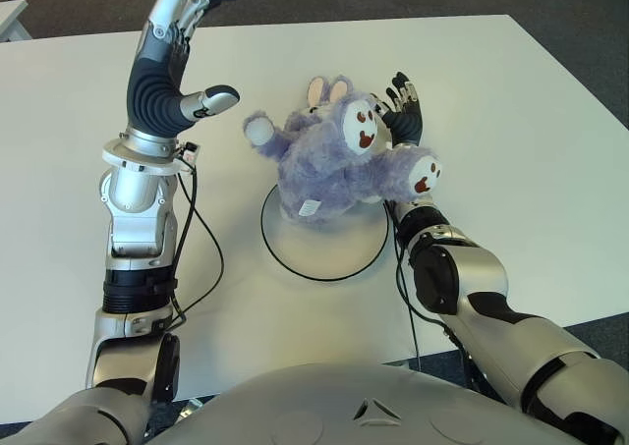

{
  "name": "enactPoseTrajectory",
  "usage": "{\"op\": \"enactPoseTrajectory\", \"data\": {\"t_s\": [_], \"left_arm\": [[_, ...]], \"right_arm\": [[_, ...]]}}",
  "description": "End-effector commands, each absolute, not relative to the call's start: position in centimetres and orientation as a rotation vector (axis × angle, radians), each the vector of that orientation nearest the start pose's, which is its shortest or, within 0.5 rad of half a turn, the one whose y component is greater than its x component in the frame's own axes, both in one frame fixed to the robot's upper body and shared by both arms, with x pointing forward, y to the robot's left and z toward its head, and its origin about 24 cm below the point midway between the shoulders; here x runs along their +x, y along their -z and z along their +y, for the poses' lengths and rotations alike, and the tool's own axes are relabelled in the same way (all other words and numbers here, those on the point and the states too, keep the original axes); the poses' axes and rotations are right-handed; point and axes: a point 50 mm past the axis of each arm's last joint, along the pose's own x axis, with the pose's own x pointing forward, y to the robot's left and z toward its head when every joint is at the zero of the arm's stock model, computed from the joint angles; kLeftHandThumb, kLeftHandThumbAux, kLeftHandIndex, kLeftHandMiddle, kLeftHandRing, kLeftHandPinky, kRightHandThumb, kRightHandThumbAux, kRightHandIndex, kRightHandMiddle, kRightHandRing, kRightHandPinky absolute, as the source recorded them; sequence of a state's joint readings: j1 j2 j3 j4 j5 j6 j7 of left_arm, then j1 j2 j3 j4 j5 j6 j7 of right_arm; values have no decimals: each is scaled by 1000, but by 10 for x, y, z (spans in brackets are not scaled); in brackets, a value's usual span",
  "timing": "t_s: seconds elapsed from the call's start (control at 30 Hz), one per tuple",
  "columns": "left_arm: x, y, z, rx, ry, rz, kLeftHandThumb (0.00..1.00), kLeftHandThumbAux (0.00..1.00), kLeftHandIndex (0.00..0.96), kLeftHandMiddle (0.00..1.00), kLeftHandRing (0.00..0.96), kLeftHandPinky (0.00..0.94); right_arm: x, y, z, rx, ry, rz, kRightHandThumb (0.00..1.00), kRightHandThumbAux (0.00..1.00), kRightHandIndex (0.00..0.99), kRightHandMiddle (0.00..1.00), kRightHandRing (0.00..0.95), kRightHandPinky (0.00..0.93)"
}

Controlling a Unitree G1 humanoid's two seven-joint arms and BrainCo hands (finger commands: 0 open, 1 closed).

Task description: Put the doll into the plate.

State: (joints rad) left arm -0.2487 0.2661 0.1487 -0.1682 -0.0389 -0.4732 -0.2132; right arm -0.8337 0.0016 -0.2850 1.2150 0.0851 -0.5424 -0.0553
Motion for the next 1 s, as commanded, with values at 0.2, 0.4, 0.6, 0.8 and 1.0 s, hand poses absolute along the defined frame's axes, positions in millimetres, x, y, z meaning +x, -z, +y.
{"op": "enactPoseTrajectory", "data": {"t_s": [0.2, 0.4, 0.6, 0.8, 1.0], "left_arm": [[256, -180, 194, 203, 151, -816, 0, 327, 0, 58, 61, 0], [255, -174, 199, 139, 144, -791, 0, 288, 0, 40, 26, 0], [255, -169, 201, 110, 121, -787, 0, 275, 0, 36, 13, 0], [263, -164, 200, 97, 86, -783, 0, 283, 0, 46, 25, 0], [269, -160, 198, 99, 83, -773, 0, 278, 0, 57, 54, 23]], "right_arm": [[364, -44, -132, 216, 114, -29, 278, 897, 113, 92, 76, 118], [364, -44, -133, 213, 113, -29, 280, 890, 104, 89, 75, 112], [364, -44, -133, 212, 112, -31, 275, 886, 97, 82, 69, 108], [363, -44, -133, 205, 113, -33, 258, 879, 96, 75, 61, 103], [363, -44, -133, 201, 111, -34, 246, 880, 100, 74, 58, 99]]}}
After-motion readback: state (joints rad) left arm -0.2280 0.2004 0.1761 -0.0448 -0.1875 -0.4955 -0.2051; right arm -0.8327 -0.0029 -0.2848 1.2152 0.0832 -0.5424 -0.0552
